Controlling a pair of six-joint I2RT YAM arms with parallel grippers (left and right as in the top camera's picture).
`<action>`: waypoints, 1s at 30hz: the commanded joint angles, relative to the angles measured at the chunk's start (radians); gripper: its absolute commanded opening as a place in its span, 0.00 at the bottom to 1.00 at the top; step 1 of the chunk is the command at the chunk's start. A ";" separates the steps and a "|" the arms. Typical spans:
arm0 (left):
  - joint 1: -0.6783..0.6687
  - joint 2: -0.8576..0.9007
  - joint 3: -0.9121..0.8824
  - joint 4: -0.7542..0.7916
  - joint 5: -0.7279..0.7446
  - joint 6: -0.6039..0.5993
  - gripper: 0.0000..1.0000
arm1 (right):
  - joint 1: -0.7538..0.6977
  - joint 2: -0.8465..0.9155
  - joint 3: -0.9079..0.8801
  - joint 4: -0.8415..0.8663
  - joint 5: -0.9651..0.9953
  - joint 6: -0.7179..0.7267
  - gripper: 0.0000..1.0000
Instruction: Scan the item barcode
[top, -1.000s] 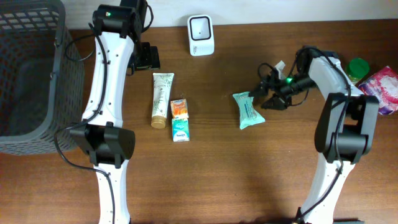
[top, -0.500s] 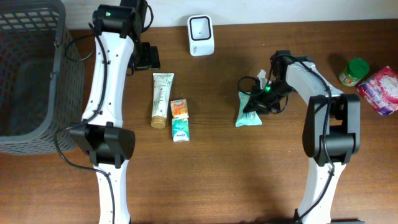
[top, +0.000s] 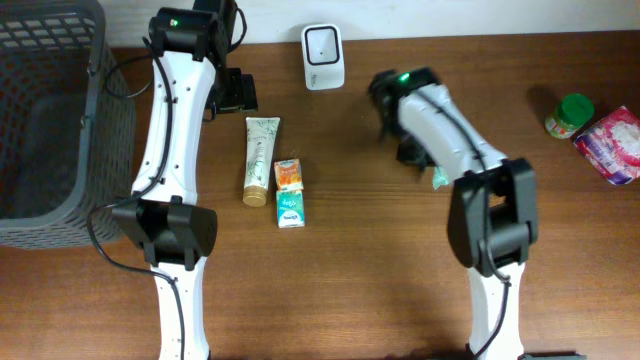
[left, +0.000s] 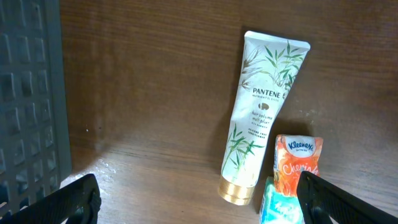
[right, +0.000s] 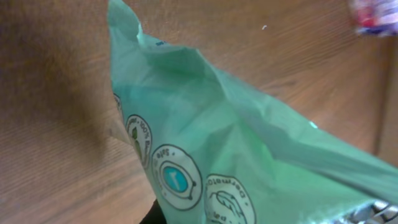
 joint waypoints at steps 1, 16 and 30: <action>-0.002 -0.008 0.000 -0.001 -0.011 0.012 0.99 | 0.079 0.040 -0.087 0.052 0.179 0.108 0.04; -0.002 -0.008 0.000 -0.001 -0.011 0.012 0.99 | 0.206 0.111 0.102 0.043 -0.280 -0.037 0.69; -0.002 -0.008 0.000 -0.001 -0.011 0.012 0.99 | -0.205 0.113 0.169 -0.185 -0.866 -0.877 0.81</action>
